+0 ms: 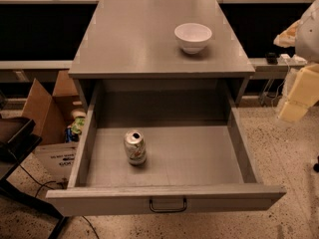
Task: Pick 7up can from top drawer and place on counter
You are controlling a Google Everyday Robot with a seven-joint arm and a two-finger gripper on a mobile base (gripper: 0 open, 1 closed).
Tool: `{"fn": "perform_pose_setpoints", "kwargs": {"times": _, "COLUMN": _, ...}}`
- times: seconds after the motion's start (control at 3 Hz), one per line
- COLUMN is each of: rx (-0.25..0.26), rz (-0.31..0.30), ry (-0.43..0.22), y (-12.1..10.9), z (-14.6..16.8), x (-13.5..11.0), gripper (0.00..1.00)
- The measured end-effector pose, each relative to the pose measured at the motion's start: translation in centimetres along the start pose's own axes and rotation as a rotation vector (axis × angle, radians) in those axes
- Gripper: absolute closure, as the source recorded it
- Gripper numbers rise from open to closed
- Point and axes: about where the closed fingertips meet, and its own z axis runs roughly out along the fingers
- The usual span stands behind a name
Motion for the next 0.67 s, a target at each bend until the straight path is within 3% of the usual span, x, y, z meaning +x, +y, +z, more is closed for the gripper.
{"fn": "perform_pose_setpoints", "kwargs": {"times": 0.33, "rx": 0.000, "rz": 0.000, "ry": 0.000, "y": 0.0, "z": 0.0, "x": 0.0, "gripper": 0.00}}
{"fn": "perform_pose_setpoints", "kwargs": {"times": 0.67, "rx": -0.016, "rz": -0.004, "ry": -0.087, "y": 0.3, "z": 2.0, "x": -1.2, "gripper": 0.00}}
